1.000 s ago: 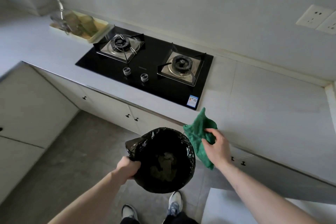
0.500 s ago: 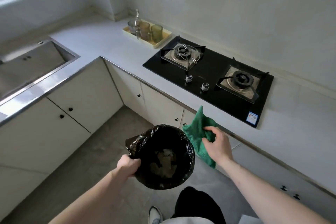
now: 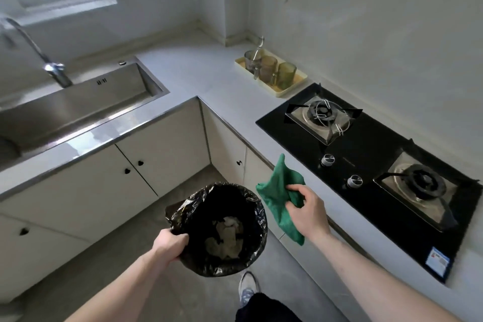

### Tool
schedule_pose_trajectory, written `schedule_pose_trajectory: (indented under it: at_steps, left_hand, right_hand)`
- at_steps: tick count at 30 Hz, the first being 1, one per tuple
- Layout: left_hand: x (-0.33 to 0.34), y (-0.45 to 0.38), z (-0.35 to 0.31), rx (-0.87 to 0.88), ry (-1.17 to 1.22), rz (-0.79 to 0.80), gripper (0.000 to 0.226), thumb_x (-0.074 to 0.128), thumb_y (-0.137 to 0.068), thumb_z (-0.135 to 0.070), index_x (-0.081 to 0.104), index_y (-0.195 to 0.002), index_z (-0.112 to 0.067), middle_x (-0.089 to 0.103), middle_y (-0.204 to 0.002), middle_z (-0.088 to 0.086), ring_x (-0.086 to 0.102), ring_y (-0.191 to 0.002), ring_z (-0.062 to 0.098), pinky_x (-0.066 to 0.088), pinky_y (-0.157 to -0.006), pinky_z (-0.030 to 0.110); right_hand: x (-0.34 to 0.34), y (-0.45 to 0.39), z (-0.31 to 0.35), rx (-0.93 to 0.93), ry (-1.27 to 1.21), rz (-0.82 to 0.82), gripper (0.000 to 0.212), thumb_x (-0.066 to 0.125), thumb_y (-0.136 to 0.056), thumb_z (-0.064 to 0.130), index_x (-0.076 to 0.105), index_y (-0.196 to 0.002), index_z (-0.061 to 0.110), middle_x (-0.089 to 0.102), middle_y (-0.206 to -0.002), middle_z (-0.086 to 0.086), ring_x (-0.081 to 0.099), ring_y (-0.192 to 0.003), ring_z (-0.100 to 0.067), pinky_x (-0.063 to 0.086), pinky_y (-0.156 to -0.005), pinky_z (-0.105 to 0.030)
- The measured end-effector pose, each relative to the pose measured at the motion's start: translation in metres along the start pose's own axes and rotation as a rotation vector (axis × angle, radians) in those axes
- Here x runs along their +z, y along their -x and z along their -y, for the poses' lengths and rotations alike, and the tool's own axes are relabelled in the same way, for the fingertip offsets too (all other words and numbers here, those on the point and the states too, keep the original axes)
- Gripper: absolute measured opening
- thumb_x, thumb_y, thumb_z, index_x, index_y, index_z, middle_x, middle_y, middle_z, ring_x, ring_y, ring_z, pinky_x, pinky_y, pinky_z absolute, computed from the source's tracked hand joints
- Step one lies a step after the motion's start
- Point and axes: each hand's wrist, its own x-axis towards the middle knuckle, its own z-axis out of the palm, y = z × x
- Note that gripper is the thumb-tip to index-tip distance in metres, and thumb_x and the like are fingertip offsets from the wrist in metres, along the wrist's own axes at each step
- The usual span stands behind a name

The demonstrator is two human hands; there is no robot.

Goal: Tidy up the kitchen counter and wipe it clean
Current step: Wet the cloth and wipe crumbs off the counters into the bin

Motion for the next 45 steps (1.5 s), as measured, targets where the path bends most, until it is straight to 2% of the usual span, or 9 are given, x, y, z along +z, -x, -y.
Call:
schedule_pose_trajectory:
  at_steps: [7,12,15,20,24,28,38,42,45]
  left_hand:
    - [-0.026,-0.048,-0.04,-0.043,0.023,-0.121,0.008,0.069,-0.078,-0.012,0.067,-0.071,-0.01,0.066,-0.064,0.005,0.061,-0.054,0.021,0.044,-0.051,0.025]
    - [-0.043,-0.082,-0.051,-0.099,0.048,-0.108,0.011,0.067,-0.065,-0.022,0.066,-0.069,-0.011,0.065,-0.062,0.004,0.061,-0.056,0.023,0.045,-0.054,0.025]
    - [-0.056,-0.116,-0.065,-0.1,0.011,-0.094,0.007,0.068,-0.074,-0.017,0.069,-0.076,-0.01,0.067,-0.066,0.005,0.062,-0.059,0.022,0.045,-0.053,0.024]
    - [-0.079,-0.181,-0.079,-0.116,-0.079,-0.034,0.006,0.064,-0.081,-0.015,0.065,-0.074,-0.014,0.067,-0.069,0.003,0.062,-0.063,0.019,0.045,-0.054,0.024]
    - [-0.083,-0.242,-0.076,-0.152,-0.123,0.023,0.006,0.063,-0.079,-0.017,0.067,-0.076,-0.013,0.069,-0.069,0.003,0.065,-0.064,0.022,0.051,-0.058,0.024]
    - [-0.07,-0.301,-0.066,-0.21,-0.135,0.026,0.011,0.061,-0.079,-0.019,0.067,-0.085,-0.012,0.072,-0.074,0.007,0.068,-0.065,0.025,0.057,-0.061,0.029]
    - [0.031,-0.474,-0.011,-0.276,-0.177,0.023,0.023,0.061,-0.095,-0.023,0.064,-0.109,-0.005,0.069,-0.098,0.014,0.066,-0.086,0.029,0.053,-0.072,0.035]
    - [0.077,-0.535,0.009,-0.235,-0.088,0.016,0.038,0.058,-0.099,-0.016,0.06,-0.133,0.001,0.065,-0.122,0.02,0.064,-0.109,0.034,0.05,-0.087,0.032]
    - [0.099,-0.567,0.03,-0.214,-0.157,0.024,0.022,0.054,-0.101,-0.017,0.067,-0.116,-0.007,0.066,-0.108,0.012,0.063,-0.098,0.027,0.046,-0.076,0.029]
  right_hand:
    - [0.047,-0.095,0.032,-0.077,0.014,0.102,0.035,0.072,-0.081,0.013,0.07,-0.111,0.03,0.067,-0.111,0.021,0.061,-0.107,-0.001,0.047,-0.095,-0.02]
    - [0.084,-0.13,0.049,-0.101,0.049,0.17,0.037,0.073,-0.08,0.014,0.07,-0.11,0.036,0.067,-0.11,0.024,0.062,-0.106,0.002,0.05,-0.094,-0.023]
    - [0.11,-0.151,0.063,-0.102,0.088,0.186,0.037,0.074,-0.08,0.014,0.071,-0.11,0.035,0.068,-0.109,0.023,0.062,-0.104,0.003,0.05,-0.093,-0.021]
    - [0.167,-0.162,0.074,0.0,0.122,0.199,0.036,0.074,-0.081,0.015,0.07,-0.109,0.038,0.066,-0.11,0.026,0.059,-0.104,0.008,0.04,-0.084,-0.003]
    - [0.216,-0.175,0.067,0.111,0.096,0.203,0.037,0.074,-0.082,0.013,0.069,-0.107,0.041,0.065,-0.11,0.027,0.059,-0.103,0.006,0.045,-0.088,-0.014]
    - [0.266,-0.193,0.045,0.209,0.087,0.203,0.036,0.075,-0.081,0.011,0.07,-0.106,0.037,0.065,-0.11,0.025,0.06,-0.104,-0.003,0.048,-0.095,-0.025]
    - [0.383,-0.261,-0.095,0.31,0.13,0.241,0.037,0.076,-0.079,0.017,0.067,-0.099,0.047,0.065,-0.112,0.029,0.059,-0.111,-0.001,0.049,-0.094,-0.028]
    - [0.414,-0.282,-0.143,0.322,0.142,0.214,0.036,0.077,-0.079,0.015,0.069,-0.099,0.044,0.067,-0.111,0.026,0.059,-0.11,0.001,0.045,-0.091,-0.022]
    - [0.441,-0.288,-0.174,0.344,0.13,0.25,0.035,0.077,-0.08,0.014,0.069,-0.1,0.043,0.067,-0.113,0.025,0.057,-0.108,0.003,0.042,-0.088,-0.018]
